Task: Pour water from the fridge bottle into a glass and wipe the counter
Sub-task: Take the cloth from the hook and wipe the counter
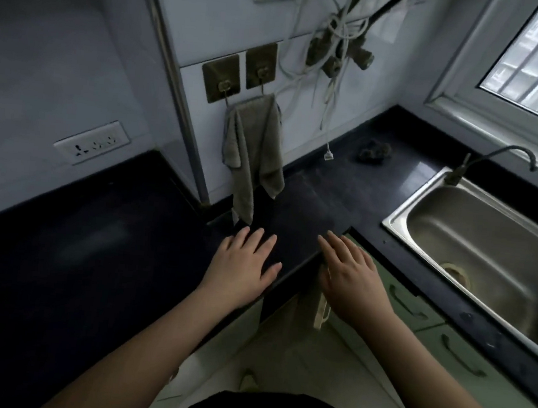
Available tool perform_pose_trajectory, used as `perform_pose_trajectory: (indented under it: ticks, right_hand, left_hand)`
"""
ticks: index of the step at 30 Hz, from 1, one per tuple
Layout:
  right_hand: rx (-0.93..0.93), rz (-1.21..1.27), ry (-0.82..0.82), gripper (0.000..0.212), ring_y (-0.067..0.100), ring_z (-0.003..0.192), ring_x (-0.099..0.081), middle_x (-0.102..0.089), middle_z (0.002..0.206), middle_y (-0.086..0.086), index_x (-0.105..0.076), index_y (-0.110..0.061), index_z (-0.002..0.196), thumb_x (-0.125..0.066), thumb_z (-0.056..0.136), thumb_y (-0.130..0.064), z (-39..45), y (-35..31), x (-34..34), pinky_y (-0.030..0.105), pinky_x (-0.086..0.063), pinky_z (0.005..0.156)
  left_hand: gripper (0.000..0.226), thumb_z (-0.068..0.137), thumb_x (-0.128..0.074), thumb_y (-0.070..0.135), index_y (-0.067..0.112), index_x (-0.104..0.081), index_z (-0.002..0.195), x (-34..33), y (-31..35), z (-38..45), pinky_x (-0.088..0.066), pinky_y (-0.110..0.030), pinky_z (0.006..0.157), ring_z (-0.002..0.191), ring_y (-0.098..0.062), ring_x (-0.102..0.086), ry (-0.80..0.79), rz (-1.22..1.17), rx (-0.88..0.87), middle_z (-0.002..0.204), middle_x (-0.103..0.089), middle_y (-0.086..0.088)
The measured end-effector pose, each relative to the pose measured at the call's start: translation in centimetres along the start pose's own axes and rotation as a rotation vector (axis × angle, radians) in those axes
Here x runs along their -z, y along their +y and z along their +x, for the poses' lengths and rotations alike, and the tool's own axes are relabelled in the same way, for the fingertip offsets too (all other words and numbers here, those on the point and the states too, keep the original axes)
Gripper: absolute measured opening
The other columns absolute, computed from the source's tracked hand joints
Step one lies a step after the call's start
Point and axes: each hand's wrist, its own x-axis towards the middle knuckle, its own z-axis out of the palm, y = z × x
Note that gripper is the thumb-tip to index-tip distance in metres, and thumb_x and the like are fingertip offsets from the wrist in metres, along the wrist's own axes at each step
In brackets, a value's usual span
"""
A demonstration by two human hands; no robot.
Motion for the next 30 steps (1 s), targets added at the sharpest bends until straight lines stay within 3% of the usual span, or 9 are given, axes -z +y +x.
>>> perform_pose_trajectory:
  ticks: [8, 14, 19, 30]
  right_hand:
    - [0.085, -0.009, 0.001, 0.061, 0.022, 0.149, -0.014, -0.02, 0.161, 0.0, -0.018, -0.026, 0.155, -0.037, 0.099, -0.039, 4.8, -1.9, 1.2, 0.04, -0.013, 0.119]
    - [0.158, -0.015, 0.021, 0.065, 0.023, 0.147, -0.02, -0.026, 0.159, 0.0, -0.023, -0.025, 0.153, -0.014, 0.093, -0.047, 8.4, -1.9, 0.9, 0.041, -0.019, 0.118]
    - [0.223, 0.022, -0.002, 0.058, 0.02, 0.149, -0.01, -0.016, 0.162, -0.002, -0.014, -0.027, 0.155, -0.029, 0.101, -0.04, 11.3, -1.1, 1.0, 0.039, -0.01, 0.12]
    - [0.377, 0.123, 0.14, 0.056, 0.019, 0.143, -0.028, -0.034, 0.155, 0.0, -0.029, -0.021, 0.152, -0.04, 0.1, -0.04, 20.2, 3.4, 4.2, 0.037, -0.023, 0.114]
  left_hand:
    - [0.064, 0.099, -0.02, 0.059, 0.028, -0.014, 0.155, 1.6, -3.3, 1.7, -0.019, -0.045, 0.117, 0.149, -0.027, -0.012, 0.056, -0.004, 0.082, 0.162, -0.018, -0.004]
    - [0.063, 0.1, -0.021, 0.058, 0.029, -0.015, 0.155, 1.4, -4.0, 2.2, -0.02, -0.044, 0.117, 0.149, -0.026, -0.011, 0.062, -0.044, 0.167, 0.163, -0.017, -0.003]
    - [0.063, 0.1, -0.021, 0.058, 0.029, -0.015, 0.156, 1.4, -3.8, 3.2, -0.018, -0.044, 0.118, 0.15, -0.025, -0.01, 0.062, -0.053, 0.26, 0.163, -0.015, -0.003]
    - [0.064, 0.099, -0.021, 0.058, 0.026, -0.02, 0.154, 4.2, -2.7, 7.3, -0.025, -0.043, 0.115, 0.147, -0.025, -0.019, 0.167, -0.024, 0.436, 0.159, -0.025, -0.008]
